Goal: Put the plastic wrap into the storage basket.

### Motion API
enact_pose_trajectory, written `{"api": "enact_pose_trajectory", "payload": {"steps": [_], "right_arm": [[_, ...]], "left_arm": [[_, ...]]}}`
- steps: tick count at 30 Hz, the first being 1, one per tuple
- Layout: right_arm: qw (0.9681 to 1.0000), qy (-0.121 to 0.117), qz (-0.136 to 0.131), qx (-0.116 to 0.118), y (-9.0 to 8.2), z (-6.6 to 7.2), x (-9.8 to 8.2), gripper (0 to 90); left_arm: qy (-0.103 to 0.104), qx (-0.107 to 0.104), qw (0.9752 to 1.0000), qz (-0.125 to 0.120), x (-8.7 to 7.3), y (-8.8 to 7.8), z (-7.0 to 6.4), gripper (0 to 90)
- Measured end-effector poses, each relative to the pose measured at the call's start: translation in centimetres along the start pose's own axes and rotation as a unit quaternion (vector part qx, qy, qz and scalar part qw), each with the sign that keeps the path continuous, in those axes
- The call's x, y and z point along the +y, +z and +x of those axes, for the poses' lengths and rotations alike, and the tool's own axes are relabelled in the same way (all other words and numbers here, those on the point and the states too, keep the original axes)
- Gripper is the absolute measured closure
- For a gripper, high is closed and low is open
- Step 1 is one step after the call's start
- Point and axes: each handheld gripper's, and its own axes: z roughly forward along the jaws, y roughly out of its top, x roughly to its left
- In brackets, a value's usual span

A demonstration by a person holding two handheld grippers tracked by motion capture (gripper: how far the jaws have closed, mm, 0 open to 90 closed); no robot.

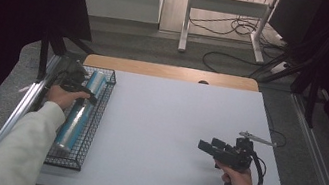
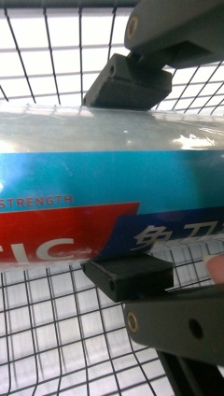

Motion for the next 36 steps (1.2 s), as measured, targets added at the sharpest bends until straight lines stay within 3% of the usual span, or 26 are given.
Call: {"api": "enact_pose_trajectory", "payload": {"steps": [7,9,12,15,20,23,27,31,34,36], "right_arm": [[1.0000,-0.002,-0.002,-0.001,0.1,0.0,0.0,11.2],[1.0000,-0.003,-0.002,-0.001,0.0,0.1,0.0,11.2],[1.0000,-0.003,-0.002,0.000,0.0,0.0,0.0,11.2],[1.0000,-0.003,0.002,0.000,0.2,0.1,-0.1,11.2],[1.0000,-0.005,0.002,0.002,0.2,0.2,0.0,11.2],[1.0000,-0.005,0.000,0.003,0.0,0.2,0.1,11.2],[1.0000,-0.009,0.000,0.005,0.0,0.3,0.1,11.2],[0.9998,-0.019,0.003,0.003,-0.1,0.3,0.2,11.1],[0.9995,-0.029,0.008,-0.002,-0.3,0.4,0.3,11.1],[0.9993,-0.035,0.008,-0.004,-0.4,0.5,0.3,11.1]], "left_arm": [[0.003,0.026,0.9996,0.014,0.1,1.6,-0.6,30.7],[-0.001,0.016,0.9998,0.008,0.0,1.4,-0.3,30.8],[0.002,0.021,0.9998,0.002,-0.2,1.3,-0.5,28.1],[-0.003,0.002,0.9994,-0.033,-0.1,-0.5,-0.6,20.3],[0.012,-0.004,0.9986,-0.051,-0.1,-2.6,-1.8,14.1],[0.019,0.000,0.9968,-0.078,-0.4,-4.1,-2.9,13.1],[0.028,0.002,0.9955,-0.091,-1.0,-5.1,-3.3,12.7],[0.039,-0.013,0.9932,-0.109,-1.8,-6.2,-3.4,13.0],[0.048,-0.033,0.9897,-0.131,-2.7,-7.2,-3.4,13.4],[0.057,-0.054,0.9856,-0.150,-3.7,-7.9,-3.6,13.5]]}}
